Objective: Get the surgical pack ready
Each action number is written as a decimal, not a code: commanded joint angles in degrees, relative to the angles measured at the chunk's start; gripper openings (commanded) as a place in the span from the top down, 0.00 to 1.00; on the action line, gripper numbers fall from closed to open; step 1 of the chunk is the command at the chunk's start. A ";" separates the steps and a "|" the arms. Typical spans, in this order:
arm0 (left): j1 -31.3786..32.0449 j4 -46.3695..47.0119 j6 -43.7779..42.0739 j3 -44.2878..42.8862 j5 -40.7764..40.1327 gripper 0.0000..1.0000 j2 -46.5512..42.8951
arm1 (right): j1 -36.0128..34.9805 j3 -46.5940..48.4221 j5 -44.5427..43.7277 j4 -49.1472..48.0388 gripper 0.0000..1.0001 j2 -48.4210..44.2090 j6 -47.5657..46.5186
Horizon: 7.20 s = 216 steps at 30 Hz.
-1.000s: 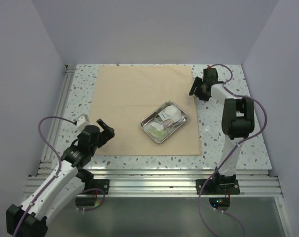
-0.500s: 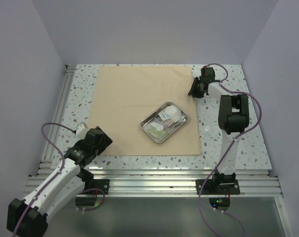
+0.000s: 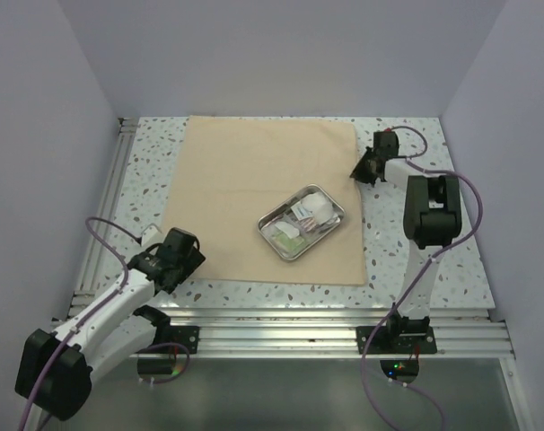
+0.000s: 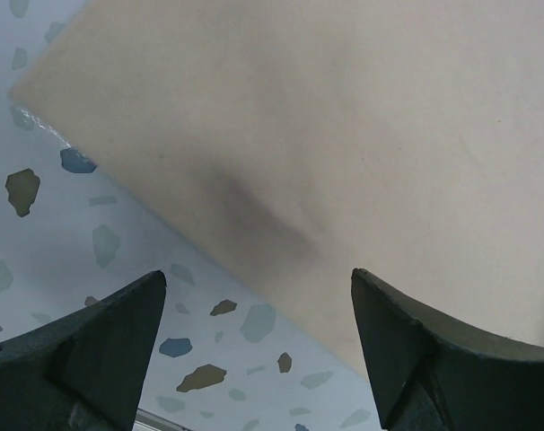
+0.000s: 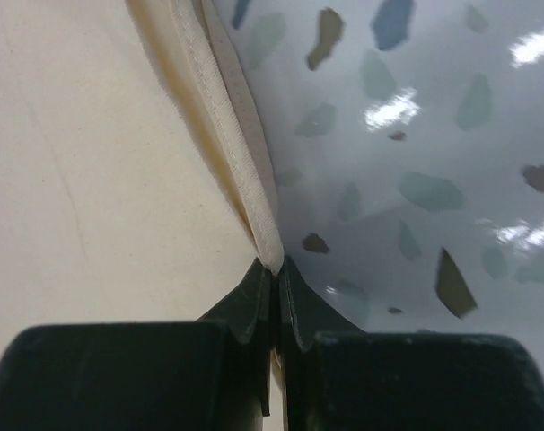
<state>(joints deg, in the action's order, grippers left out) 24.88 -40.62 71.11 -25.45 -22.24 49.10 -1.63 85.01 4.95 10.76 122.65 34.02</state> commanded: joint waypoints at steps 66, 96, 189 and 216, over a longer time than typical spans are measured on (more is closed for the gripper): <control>-17.93 17.33 -16.53 -38.01 -9.58 1.00 57.16 | 5.23 -50.66 -21.65 -2.78 0.62 -54.09 17.40; -2.83 34.29 -36.04 -20.78 17.32 0.20 33.25 | -13.31 -38.44 2.34 1.10 0.54 -42.86 -11.34; 1.48 31.83 -41.58 -11.73 20.83 0.18 21.30 | -91.53 -32.28 -44.50 28.25 0.40 -29.58 8.25; 1.40 31.31 -42.90 -11.46 21.18 0.18 20.24 | -93.82 -27.88 -53.12 39.69 0.85 -23.59 17.05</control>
<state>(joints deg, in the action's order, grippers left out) 26.37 -8.91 30.15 -36.73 -1.10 70.54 -95.18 55.86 -44.38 47.64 102.59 48.40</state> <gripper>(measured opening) 0.824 0.177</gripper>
